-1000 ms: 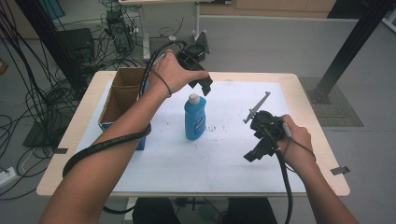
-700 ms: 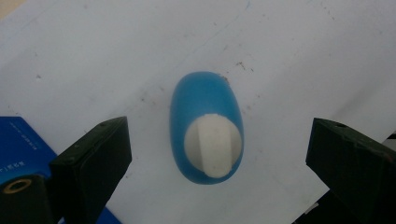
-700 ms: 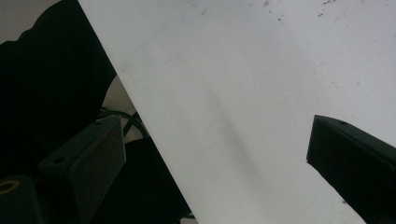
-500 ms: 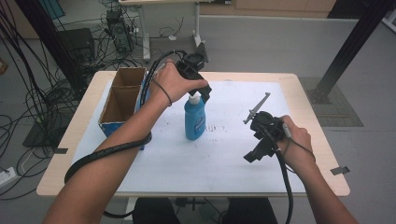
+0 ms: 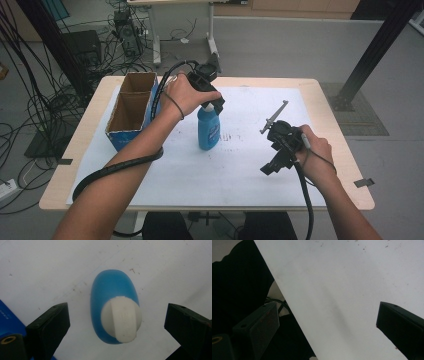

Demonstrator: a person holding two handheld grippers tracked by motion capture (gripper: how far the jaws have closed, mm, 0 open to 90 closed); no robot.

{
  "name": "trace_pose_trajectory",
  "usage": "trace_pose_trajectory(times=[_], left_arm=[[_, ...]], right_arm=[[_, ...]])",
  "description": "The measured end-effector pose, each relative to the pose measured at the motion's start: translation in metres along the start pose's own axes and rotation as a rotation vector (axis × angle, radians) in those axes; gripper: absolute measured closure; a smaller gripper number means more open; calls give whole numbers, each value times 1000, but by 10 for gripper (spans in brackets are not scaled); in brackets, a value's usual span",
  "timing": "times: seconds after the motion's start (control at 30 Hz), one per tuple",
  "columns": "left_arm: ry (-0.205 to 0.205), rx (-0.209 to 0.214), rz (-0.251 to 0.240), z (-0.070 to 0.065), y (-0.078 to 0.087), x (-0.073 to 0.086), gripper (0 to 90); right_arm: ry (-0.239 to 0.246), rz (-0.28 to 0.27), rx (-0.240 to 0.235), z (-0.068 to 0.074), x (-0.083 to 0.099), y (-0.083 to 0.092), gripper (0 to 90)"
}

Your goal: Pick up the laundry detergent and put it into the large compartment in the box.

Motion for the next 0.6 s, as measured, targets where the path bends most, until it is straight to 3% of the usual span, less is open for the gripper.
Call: trace_pose_trajectory(times=[0.6], left_arm=[[3,13,13,2,-15,4,71]], right_arm=[[3,4,-4,0,1,-5,42]])
Point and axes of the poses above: each handheld gripper's, and its own axes: y roughly backward along the jaws, x roughly out of its underside, z roughly to its left, the point moved 7 cm from there along -y, roughly forward along the jaws, and after that the axes turned 11 degrees about x, right-handed, at the moved point
